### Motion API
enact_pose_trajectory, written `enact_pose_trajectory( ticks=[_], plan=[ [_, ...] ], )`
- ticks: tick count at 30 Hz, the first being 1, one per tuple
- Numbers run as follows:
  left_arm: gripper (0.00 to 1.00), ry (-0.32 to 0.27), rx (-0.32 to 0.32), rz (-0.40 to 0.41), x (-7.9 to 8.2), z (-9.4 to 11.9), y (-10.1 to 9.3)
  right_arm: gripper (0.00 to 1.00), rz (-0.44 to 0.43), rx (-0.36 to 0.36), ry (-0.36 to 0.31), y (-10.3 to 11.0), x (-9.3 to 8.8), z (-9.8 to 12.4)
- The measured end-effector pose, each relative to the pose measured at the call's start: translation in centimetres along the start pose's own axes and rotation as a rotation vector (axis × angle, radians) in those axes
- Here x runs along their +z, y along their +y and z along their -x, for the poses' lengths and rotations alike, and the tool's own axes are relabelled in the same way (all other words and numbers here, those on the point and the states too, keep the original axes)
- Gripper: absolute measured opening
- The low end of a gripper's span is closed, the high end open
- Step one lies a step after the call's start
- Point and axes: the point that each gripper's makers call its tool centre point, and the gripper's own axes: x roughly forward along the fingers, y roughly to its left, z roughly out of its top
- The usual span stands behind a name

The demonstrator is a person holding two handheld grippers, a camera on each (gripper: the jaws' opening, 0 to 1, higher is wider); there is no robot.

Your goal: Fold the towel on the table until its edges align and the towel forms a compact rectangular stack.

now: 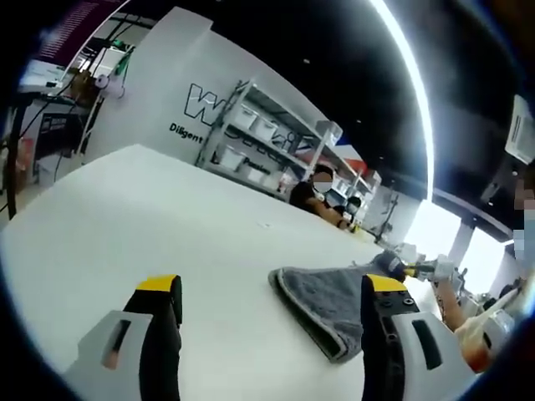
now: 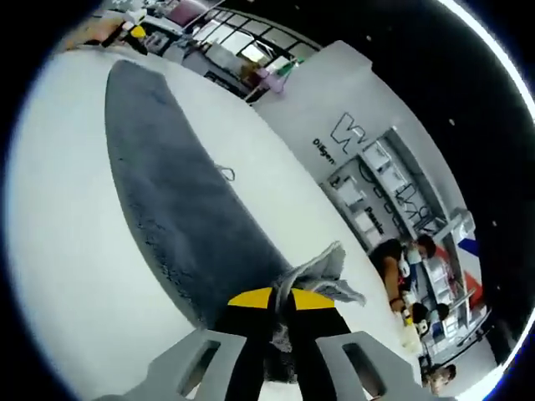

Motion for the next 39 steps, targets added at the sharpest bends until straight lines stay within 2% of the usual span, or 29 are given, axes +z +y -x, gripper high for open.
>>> enact_pose_trajectory(
  ticks=[4, 9, 13, 16, 17, 19, 22, 27, 30, 35, 36, 37, 39],
  plan=[
    [0.86, 0.006, 0.001, -0.001, -0.4, 0.0, -0.3, 0.03, 0.03, 0.061, 0.019, 1.9, -0.5, -0.8],
    [0.86, 0.01, 0.003, 0.0, -0.4, 0.0, -0.1, 0.04, 0.075, 0.084, 0.027, 3.4, -0.7, -1.1],
    [0.86, 0.015, 0.002, 0.004, -0.6, -0.1, -0.3, 0.06, 0.106, 0.079, 0.017, 3.5, -0.4, -1.0],
    [0.86, 0.016, 0.001, 0.005, -0.7, -0.1, -0.3, 0.13, 0.099, 0.069, 0.003, 3.4, -0.1, -0.8],
    [0.86, 0.016, 0.001, 0.005, -0.7, -0.1, -0.3, 0.19, 0.087, 0.064, -0.008, 3.3, 0.1, -0.7],
    [0.86, 0.017, 0.002, 0.006, -0.5, -0.1, -0.1, 0.25, 0.063, 0.048, -0.028, 3.0, 0.4, -0.6],
    [0.86, 0.021, 0.002, 0.005, -0.6, -0.1, -0.1, 0.26, 0.012, 0.017, -0.049, 2.1, 0.6, -0.3],
    [0.86, 0.03, 0.003, 0.006, -1.0, -0.2, -0.2, 0.27, -0.214, 0.066, -0.075, 1.8, -0.1, -0.7],
    [0.86, 0.036, 0.003, 0.006, -1.1, -0.2, -0.2, 0.27, -0.31, 0.07, -0.067, 1.3, -0.8, -1.3],
    [0.86, 0.039, 0.005, 0.011, -1.0, -0.2, 0.2, 0.24, -0.352, 0.117, -0.035, 1.9, -1.5, -2.2],
    [0.86, 0.04, 0.006, 0.011, -1.0, -0.2, 0.2, 0.2, -0.352, 0.118, -0.027, 2.0, -1.6, -2.3],
    [0.86, 0.041, 0.007, 0.01, -1.2, -0.2, 0.0, 0.12, -0.361, 0.115, -0.013, 2.1, -1.9, -2.5],
    [0.86, 0.042, 0.005, 0.01, -1.5, -0.1, -0.6, 0.09, -0.395, 0.108, -0.022, 1.9, -1.9, -2.6]
  ],
)
